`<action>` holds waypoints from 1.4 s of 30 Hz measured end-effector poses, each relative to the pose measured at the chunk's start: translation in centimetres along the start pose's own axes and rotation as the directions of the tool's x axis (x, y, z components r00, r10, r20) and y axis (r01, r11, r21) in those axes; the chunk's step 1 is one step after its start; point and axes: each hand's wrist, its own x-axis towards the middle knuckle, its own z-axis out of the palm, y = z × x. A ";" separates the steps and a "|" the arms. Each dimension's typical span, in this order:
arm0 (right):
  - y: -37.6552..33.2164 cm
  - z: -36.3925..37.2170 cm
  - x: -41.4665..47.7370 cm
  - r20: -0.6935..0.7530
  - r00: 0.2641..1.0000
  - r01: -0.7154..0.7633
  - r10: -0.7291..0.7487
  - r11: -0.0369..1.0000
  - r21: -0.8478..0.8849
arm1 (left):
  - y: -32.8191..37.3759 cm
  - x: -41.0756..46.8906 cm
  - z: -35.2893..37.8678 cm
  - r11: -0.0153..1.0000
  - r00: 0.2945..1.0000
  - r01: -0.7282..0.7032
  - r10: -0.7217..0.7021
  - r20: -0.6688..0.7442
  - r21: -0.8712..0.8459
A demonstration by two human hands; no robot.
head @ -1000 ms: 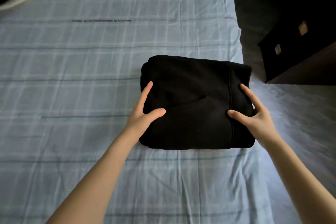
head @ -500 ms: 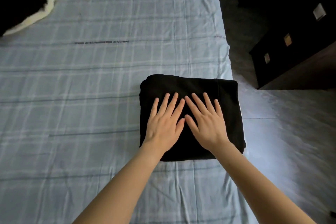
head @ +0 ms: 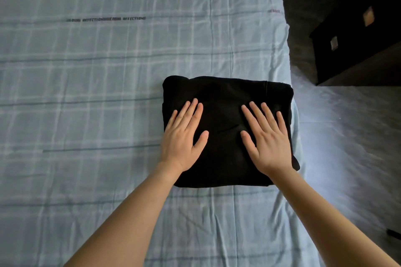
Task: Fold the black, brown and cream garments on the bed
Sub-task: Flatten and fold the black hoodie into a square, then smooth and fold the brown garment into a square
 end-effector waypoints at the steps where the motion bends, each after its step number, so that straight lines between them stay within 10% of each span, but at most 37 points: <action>1: 0.1 0.4 0.0 -0.008 1.000 0.002 -0.002 1.000 0.000 | -0.2 0.1 0.4 1.000 1.000 -0.002 0.002 -0.011 -0.008; 13: -3.3 -9.1 0.9 0.160 0.986 -0.072 0.043 0.981 0.179 | 4.1 0.8 -9.2 0.992 0.949 0.072 -0.099 0.298 0.100; 27: -20.3 -34.7 -15.5 -0.342 0.925 0.277 -0.167 0.911 0.306 | 16.0 -23.2 -37.2 1.000 0.911 0.000 0.008 -0.411 0.019; 35: -28.9 -32.7 -22.8 -0.249 0.890 0.452 -0.381 0.809 0.377 | 13.5 -38.1 -36.5 0.948 0.828 0.312 -0.304 -0.471 -0.064; 42: -43.1 -29.2 -25.7 -0.123 0.725 0.670 -0.677 0.653 0.353 | 5.7 -52.2 -38.4 0.816 0.616 0.557 -0.530 -0.583 -0.154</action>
